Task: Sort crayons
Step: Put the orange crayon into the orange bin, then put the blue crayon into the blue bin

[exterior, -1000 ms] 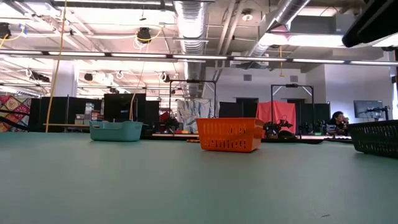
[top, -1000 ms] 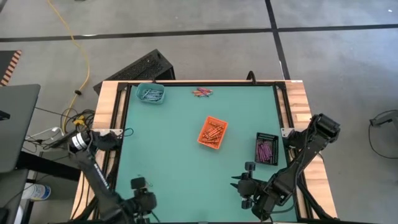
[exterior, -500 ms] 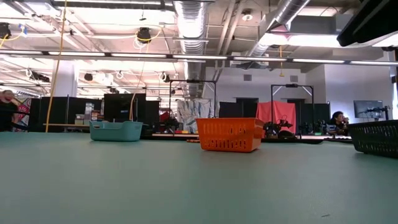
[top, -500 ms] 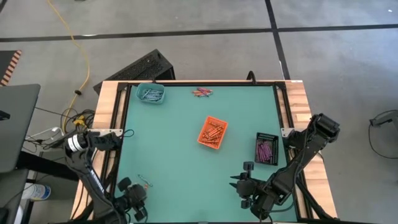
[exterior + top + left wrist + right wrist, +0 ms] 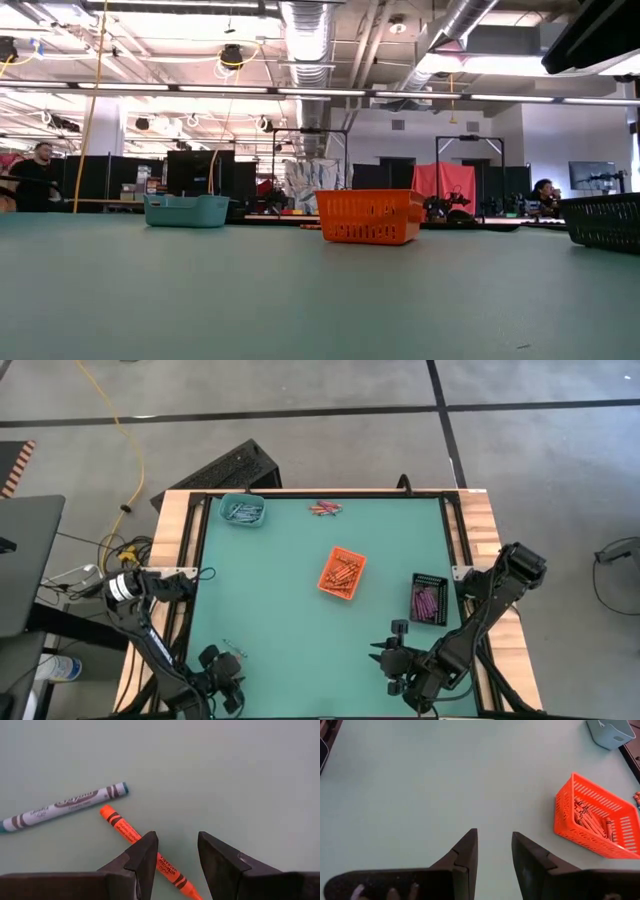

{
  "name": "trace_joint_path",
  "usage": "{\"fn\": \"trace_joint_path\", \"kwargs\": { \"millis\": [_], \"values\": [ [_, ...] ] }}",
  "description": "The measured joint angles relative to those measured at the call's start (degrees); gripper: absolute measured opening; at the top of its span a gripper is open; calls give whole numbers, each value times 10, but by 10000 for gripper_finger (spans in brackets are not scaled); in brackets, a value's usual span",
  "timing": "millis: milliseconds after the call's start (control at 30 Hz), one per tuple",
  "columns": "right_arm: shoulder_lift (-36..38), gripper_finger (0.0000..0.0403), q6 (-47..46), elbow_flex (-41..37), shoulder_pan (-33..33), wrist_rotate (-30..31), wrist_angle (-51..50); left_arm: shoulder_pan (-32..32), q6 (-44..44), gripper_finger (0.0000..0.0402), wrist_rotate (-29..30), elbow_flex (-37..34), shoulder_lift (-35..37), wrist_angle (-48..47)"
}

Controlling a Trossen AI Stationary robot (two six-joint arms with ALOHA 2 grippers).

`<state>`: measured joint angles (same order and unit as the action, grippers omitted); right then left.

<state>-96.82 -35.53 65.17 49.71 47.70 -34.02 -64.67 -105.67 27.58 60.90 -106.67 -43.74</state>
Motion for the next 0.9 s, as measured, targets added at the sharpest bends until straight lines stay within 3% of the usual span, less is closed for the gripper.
{"fn": "trace_joint_path", "kwargs": {
  "millis": [367,567,767,900],
  "values": [
    [0,118,0,0,0,0,4,8,0,136,-78,-1,-1,-10],
    [0,118,0,0,1,-1,4,3,18,136,-75,6,-2,-10],
    [0,118,0,0,1,-1,3,0,95,137,-58,65,-6,-58],
    [0,118,0,0,1,-1,3,2,100,137,-37,97,-5,-107]
  ]
}}
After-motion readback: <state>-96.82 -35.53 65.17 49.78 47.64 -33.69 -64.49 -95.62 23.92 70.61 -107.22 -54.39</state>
